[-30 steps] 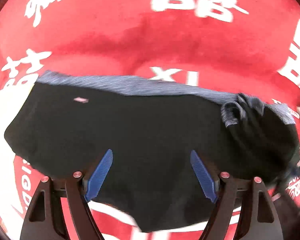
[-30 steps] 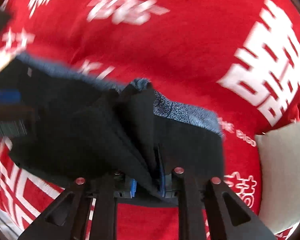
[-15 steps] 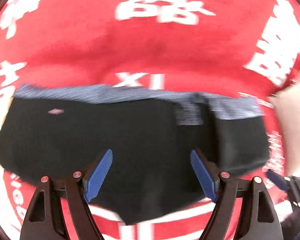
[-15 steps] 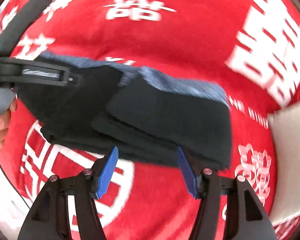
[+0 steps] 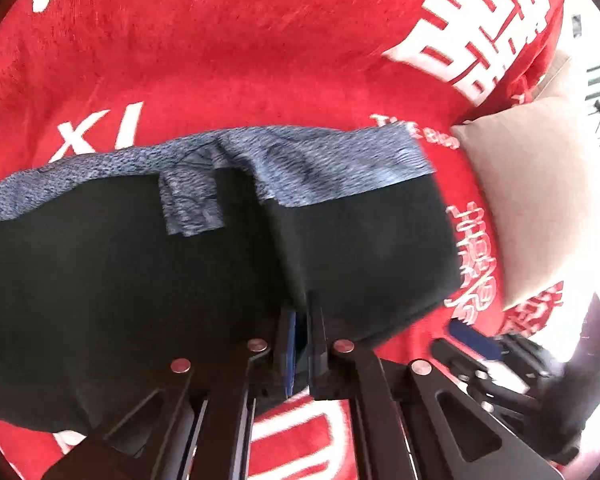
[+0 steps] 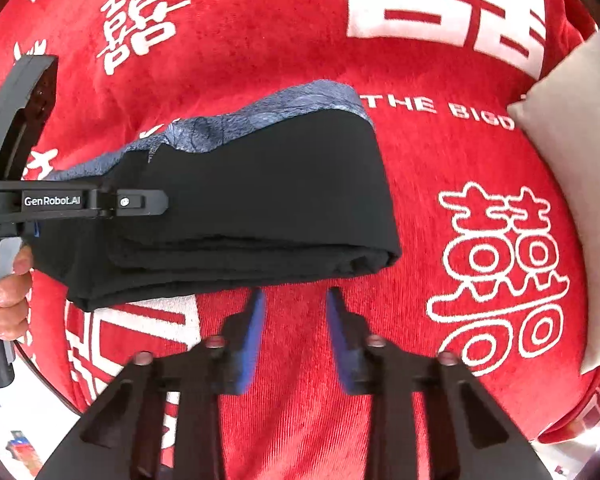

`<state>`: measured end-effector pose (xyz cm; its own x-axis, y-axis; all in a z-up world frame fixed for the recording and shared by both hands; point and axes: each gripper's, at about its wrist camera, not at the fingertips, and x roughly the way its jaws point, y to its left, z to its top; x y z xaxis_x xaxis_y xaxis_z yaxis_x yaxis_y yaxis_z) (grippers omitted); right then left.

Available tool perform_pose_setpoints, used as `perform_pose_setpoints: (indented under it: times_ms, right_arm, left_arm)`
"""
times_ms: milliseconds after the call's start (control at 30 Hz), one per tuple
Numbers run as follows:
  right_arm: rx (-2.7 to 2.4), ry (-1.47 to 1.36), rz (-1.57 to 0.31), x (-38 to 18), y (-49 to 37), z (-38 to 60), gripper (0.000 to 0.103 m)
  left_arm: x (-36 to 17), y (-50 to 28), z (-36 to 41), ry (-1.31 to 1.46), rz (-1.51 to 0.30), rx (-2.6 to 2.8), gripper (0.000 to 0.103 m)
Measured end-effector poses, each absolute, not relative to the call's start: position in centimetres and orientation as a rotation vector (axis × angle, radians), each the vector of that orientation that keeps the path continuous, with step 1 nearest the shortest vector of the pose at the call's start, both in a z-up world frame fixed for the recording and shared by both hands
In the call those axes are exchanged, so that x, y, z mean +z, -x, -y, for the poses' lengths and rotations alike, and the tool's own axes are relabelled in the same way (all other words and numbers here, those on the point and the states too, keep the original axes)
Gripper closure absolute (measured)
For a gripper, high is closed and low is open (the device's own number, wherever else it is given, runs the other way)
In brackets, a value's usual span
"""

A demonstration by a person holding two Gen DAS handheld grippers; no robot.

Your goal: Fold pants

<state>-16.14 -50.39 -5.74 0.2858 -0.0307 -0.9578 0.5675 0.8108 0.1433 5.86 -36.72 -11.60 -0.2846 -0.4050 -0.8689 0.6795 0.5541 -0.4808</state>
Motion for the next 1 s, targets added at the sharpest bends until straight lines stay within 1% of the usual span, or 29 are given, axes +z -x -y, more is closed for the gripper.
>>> perform_pose_setpoints:
  times_ms: [100, 167, 233, 333, 533, 667, 800, 867, 900, 967, 1000]
  right_arm:
    - [-0.424, -0.53, -1.212, -5.3, 16.6, 50.8, 0.077]
    - [-0.416, -0.533, -1.21, -5.4, 16.8, 51.0, 0.077]
    - [-0.399, -0.561, -1.214, -5.7, 16.7, 51.5, 0.077]
    - [-0.376, -0.607, -1.18, -5.6, 16.3, 53.0, 0.077]
    - [-0.378, -0.654, -1.104, -5.7, 11.8, 58.6, 0.076]
    - [-0.314, -0.704, -1.111, -7.3, 7.9, 60.4, 0.076]
    - [-0.305, -0.72, -1.213, -11.6, 5.2, 61.1, 0.073]
    - [-0.312, -0.722, -1.191, -11.5, 4.8, 61.2, 0.071]
    - [-0.31, -0.722, -1.198, -11.4, 4.7, 61.1, 0.069]
    - [-0.308, -0.704, -1.2, -10.7, 5.0, 60.7, 0.066]
    - [-0.297, -0.687, -1.207, -10.3, 5.2, 60.2, 0.064]
  left_arm:
    - [-10.4, -5.1, 35.7, -0.301, -1.48, -1.07, 0.098]
    - [-11.6, -4.7, 34.5, -0.317, -1.5, -1.035, 0.098]
    - [-13.2, -4.2, 33.2, -0.275, -1.543, -1.008, 0.098]
    - [-13.4, -3.9, 32.7, -0.23, -1.517, -0.993, 0.098]
    - [-13.4, -3.7, 32.4, -0.223, -1.51, -0.978, 0.098]
    - [-13.2, -3.7, 32.5, -0.226, -1.506, -0.964, 0.098]
    - [-12.9, -3.6, 32.4, -0.22, -1.483, -0.933, 0.098]
    - [-12.3, -3.4, 32.5, -0.239, -1.457, -0.92, 0.098]
    - [-12.0, -3.2, 32.6, -0.257, -1.443, -0.908, 0.095]
    - [-11.3, -2.8, 32.8, -0.297, -1.41, -0.859, 0.064]
    - [-10.9, -2.7, 32.8, -0.315, -1.388, -0.818, 0.03]
